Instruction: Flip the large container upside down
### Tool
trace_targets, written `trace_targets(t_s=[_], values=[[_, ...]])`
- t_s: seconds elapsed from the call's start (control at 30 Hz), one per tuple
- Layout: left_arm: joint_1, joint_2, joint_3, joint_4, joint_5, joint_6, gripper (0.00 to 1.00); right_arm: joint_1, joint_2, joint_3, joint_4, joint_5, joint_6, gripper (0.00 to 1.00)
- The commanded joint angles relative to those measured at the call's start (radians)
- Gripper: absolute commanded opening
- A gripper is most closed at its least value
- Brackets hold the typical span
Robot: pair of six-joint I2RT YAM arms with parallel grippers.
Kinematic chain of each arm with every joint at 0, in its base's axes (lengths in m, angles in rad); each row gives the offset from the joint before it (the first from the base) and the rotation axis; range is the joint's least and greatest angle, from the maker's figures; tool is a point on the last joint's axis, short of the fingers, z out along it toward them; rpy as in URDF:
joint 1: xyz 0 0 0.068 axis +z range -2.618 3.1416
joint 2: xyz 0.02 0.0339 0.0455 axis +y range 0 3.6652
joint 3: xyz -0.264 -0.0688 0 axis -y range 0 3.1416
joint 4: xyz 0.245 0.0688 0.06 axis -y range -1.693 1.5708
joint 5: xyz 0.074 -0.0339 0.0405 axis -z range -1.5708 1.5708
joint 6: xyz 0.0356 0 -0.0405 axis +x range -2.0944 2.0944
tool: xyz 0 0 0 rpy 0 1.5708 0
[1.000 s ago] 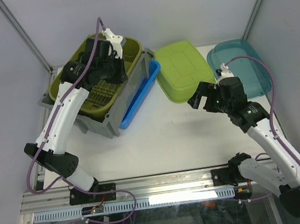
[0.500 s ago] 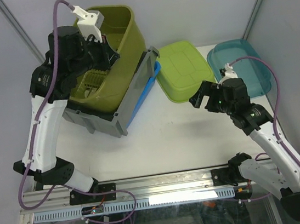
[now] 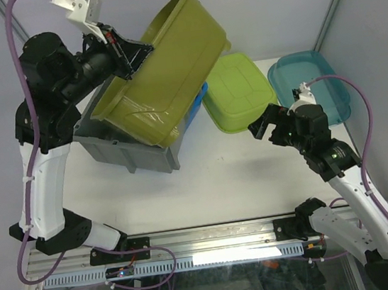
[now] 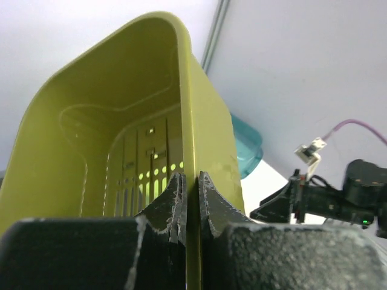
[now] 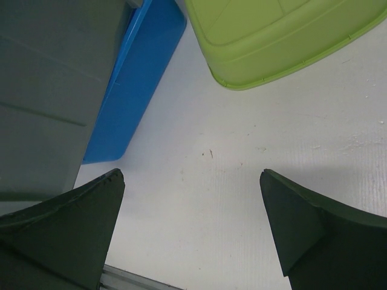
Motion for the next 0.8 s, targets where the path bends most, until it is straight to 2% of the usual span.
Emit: trace_targets(t_s=[0.0,0.27,0.5,0.77], values=[[-0.005,-0.09,0.047,0.249,0.068,-0.049,0.0,-0.001,-0.013,0.002,0.026,0.012,0.011,0.99],[-0.006,-0.115,0.027,0.382,0.151,-0.157,0.0,-0.001,-0.016,-0.004,0.027,-0.001,0.019,0.99],[-0.006,-0.113,0.004,0.506,0.24,-0.265,0.0,-0.001,-0.06,0.054,-0.021,0.056,0.002,0.99],[-0.006,-0.115,-0.159,0.552,0.247,-0.311,0.0,-0.001,-0.097,0.058,-0.021,0.014,0.007,0.99]])
